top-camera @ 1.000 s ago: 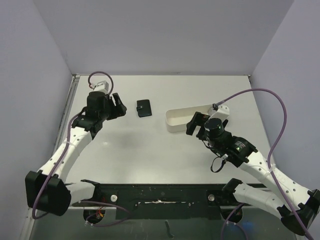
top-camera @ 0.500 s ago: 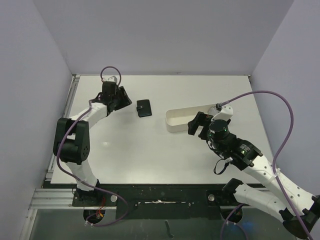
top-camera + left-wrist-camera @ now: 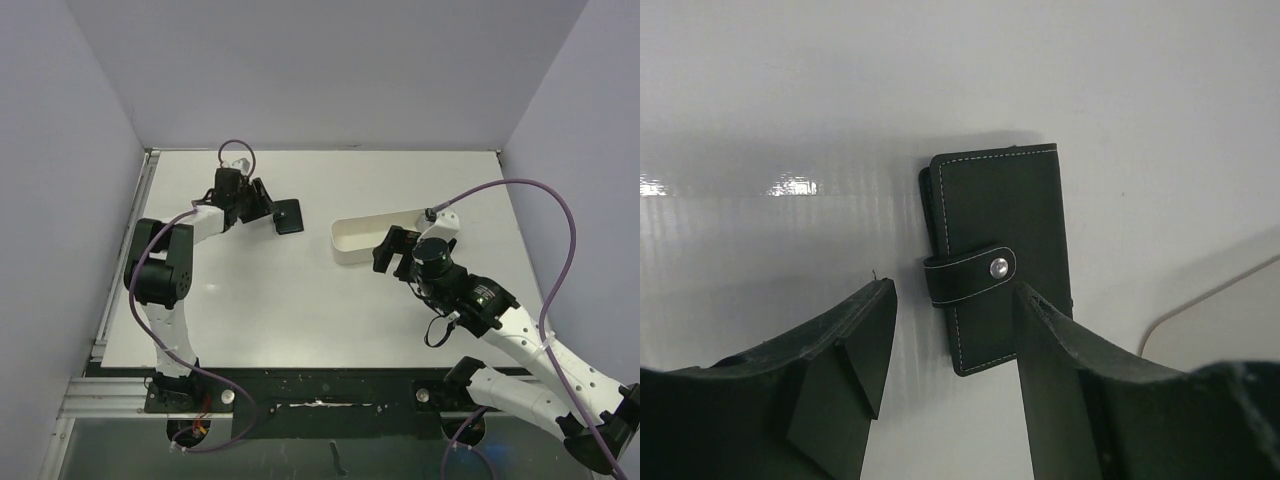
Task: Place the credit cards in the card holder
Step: Pick up the card holder from the center of the board, then open the card holder at the center of the board.
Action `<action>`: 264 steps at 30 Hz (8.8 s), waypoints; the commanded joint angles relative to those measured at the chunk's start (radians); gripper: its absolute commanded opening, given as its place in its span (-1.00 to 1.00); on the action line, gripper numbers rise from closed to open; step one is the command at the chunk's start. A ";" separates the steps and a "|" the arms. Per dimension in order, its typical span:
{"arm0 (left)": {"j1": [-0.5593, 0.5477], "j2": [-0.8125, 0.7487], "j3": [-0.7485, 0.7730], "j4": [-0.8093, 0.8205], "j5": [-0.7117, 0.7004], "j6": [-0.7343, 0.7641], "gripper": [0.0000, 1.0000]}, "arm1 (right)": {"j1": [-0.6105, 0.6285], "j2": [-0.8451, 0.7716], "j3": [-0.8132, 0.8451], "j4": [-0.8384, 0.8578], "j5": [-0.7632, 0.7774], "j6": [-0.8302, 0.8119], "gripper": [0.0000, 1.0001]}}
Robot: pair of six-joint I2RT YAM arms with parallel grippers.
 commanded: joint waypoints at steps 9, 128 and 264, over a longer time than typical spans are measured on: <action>-0.007 0.073 0.041 0.100 0.107 -0.035 -0.07 | 0.000 -0.004 0.029 -0.004 0.004 0.012 0.95; -0.531 -0.499 -0.639 0.162 0.154 -0.330 -0.18 | 0.221 0.354 -0.228 0.418 -0.214 0.380 -0.95; -0.577 -0.676 -0.680 0.124 0.112 -0.377 -1.00 | 0.274 0.351 -0.151 0.068 0.004 0.341 -0.49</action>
